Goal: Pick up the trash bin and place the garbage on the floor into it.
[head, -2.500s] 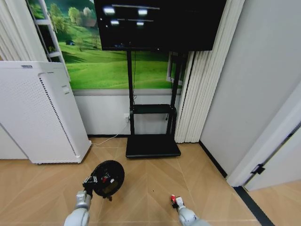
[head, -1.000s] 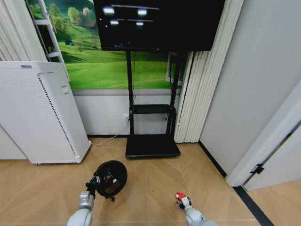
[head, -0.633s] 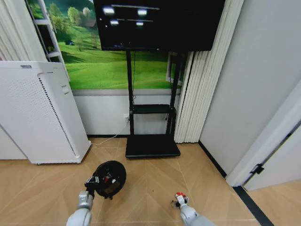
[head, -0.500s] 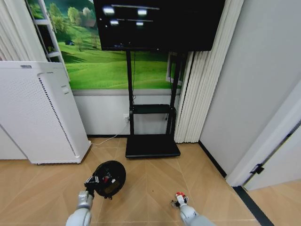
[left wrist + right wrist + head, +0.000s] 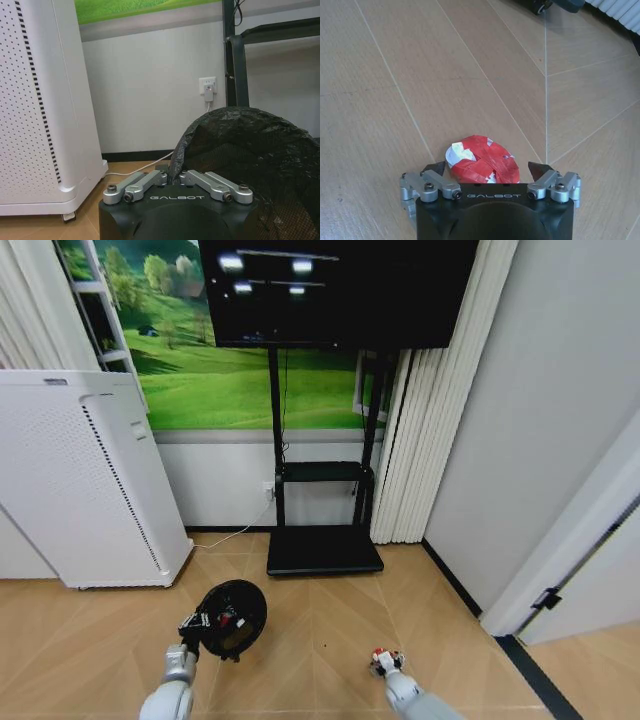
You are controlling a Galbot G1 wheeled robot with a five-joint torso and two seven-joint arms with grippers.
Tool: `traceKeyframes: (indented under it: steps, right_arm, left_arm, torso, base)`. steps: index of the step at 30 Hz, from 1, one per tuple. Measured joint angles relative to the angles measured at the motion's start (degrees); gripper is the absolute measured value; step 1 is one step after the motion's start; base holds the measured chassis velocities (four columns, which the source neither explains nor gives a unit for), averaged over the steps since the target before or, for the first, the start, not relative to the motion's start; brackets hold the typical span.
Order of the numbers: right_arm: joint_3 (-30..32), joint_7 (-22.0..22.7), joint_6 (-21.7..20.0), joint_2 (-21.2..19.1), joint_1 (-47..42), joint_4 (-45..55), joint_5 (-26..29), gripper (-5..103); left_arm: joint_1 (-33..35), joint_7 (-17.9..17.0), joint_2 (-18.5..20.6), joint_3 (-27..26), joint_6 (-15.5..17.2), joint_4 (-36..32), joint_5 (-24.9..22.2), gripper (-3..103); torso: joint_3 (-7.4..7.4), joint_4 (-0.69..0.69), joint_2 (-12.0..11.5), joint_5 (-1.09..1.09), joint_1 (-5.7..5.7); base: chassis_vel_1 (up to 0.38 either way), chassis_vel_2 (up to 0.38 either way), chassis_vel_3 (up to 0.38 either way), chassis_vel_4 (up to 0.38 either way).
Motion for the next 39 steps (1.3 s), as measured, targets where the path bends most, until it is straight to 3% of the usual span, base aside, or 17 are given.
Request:
traceKeyframes:
  steps: [1, 3, 4, 7, 11, 19, 26, 28, 34, 39]
  right_arm:
    - [0.1, -0.2, 0.1, 0.0, -0.1, 0.0, -0.2, 89]
    - [0.1, -0.4, 0.2, 0.0, -0.1, 0.0, -0.4, 89]
    - [0.2, -0.5, 0.4, 0.1, -0.2, 0.0, -0.6, 79]
    - [0.3, -0.7, 0.5, 0.2, -0.3, 0.0, -0.7, 73]
    - [0.3, -0.8, 0.9, 0.3, -0.6, 0.2, -0.8, 54]
    - [0.4, -0.7, 1.1, 0.2, -0.9, 0.4, -0.7, 39]
    - [0.6, 1.0, -0.3, -1.9, -2.6, 4.8, 2.4, 39]
    - [1.5, 3.7, -1.9, -4.4, -4.1, 10.2, 5.2, 39]
    - [3.7, 5.2, -2.7, -7.9, -5.9, 15.8, 7.3, 38]
    - [7.4, 6.2, -6.4, -15.1, -10.0, 33.5, 14.6, 38]
  left_arm:
    - [0.1, 0.0, 0.0, 0.0, 0.0, 0.0, 0.0, 4]
    - [0.1, 0.0, 0.0, 0.0, 0.0, 0.0, 0.0, 4]
    - [0.2, 0.0, 0.0, 0.0, 0.0, 0.0, 0.0, 4]
    - [0.2, 0.0, 0.0, 0.0, 0.0, 0.0, 0.0, 4]
    - [0.3, 0.0, 0.1, -0.1, -0.1, -0.1, 0.0, 4]
    - [0.5, 0.1, 0.2, -0.2, -0.1, -0.2, 0.0, 4]
    - [0.4, 0.1, 0.3, 0.0, -0.1, -0.3, 0.0, 4]
    - [0.3, 0.1, 0.2, 0.4, -0.2, -0.4, 0.0, 4]
    - [0.2, 0.1, 0.1, 1.2, -0.2, -0.7, 0.1, 4]
    - [0.0, 0.1, 0.1, 2.6, -0.2, -1.2, 0.7, 4]
  torso:
    - [0.0, 0.0, 0.0, 0.0, 0.0]
    - [0.0, 0.0, 0.0, -0.01, 0.0]
    - [0.0, 0.0, 0.0, -0.01, 0.0]
    - [0.0, 0.0, 0.0, -0.01, 0.0]
    - [0.0, 0.01, 0.0, -0.01, 0.0]
    - [0.0, 0.01, 0.0, 0.0, 0.0]
    - [0.01, 0.0, 0.0, 0.03, 0.0]
    - [0.01, -0.01, 0.0, 0.0, 0.0]
    - [0.01, -0.01, 0.0, 0.02, 0.0]
    - [0.0, 0.02, 0.0, 0.03, 0.0]
  base:
    - [0.0, 0.0, 0.0, 0.0]
    - [0.0, 0.0, 0.0, 0.0]
    - [0.0, 0.0, 0.0, 0.0]
    - [0.0, 0.0, 0.0, 0.0]
    - [0.0, 0.0, 0.0, 0.0]
    - [0.0, 0.0, 0.0, 0.0]
    - [0.0, 0.0, 0.0, 0.0]
    - [0.0, 0.0, 0.0, 0.0]
    - [0.0, 0.0, 0.0, 0.0]
    - [0.0, 0.0, 0.0, 0.0]
